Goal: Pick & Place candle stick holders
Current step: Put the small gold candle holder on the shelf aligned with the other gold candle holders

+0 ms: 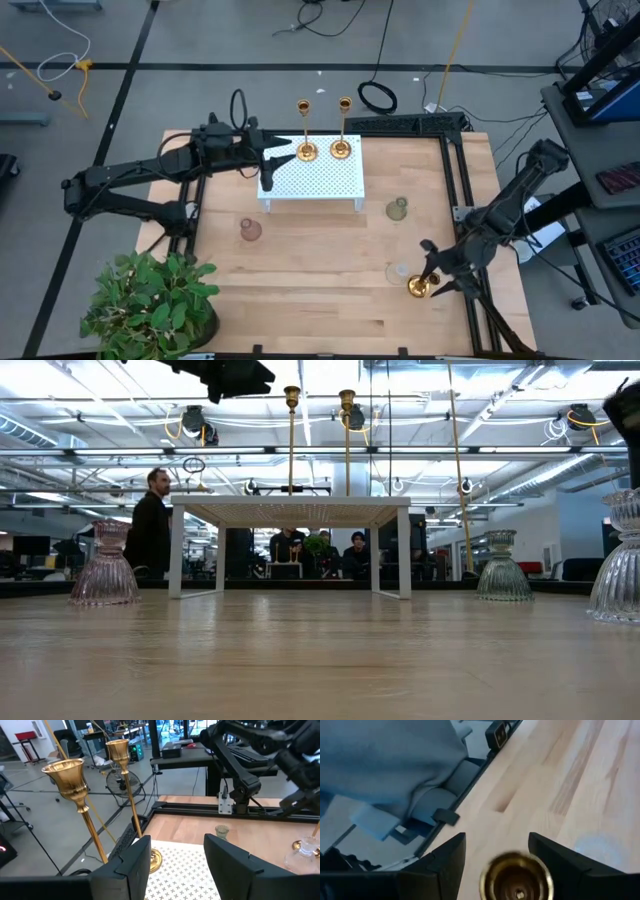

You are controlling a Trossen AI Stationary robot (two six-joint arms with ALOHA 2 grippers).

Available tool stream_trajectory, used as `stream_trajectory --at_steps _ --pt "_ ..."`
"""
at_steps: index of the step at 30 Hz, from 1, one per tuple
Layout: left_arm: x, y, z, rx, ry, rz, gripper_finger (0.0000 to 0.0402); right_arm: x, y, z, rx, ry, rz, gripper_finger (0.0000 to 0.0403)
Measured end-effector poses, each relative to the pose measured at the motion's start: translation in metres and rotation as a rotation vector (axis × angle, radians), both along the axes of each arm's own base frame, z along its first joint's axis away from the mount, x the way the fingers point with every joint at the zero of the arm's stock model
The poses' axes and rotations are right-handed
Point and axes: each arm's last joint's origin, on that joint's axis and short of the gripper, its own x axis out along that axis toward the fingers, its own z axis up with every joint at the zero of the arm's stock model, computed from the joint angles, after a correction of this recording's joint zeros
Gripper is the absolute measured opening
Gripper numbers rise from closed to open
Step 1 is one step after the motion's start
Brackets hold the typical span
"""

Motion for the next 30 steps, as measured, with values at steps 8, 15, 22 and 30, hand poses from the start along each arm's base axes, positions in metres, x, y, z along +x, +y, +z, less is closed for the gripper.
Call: stream_trajectory --at_steps 8,15,22,30 --pt "0.001 0.000 0.004 0.010 -0.041 0.000 0.0191 -0.001 -0.001 -0.034 0.027 -0.023 0.007 0.0208" --pt "0.001 0.000 0.005 0.013 -0.050 0.000 0.0191 -0.009 -0.003 -0.064 0.049 -0.045 0.035 0.0208" --pt "0.001 0.000 0.005 0.013 -0.049 0.000 0.0191 -0.011 -0.009 -0.082 0.060 -0.104 -0.045 0.0170" --pt "0.001 0.000 0.004 0.011 -0.044 -0.003 0.0191 -0.010 -0.009 -0.079 0.120 -0.161 -0.061 0.0044"
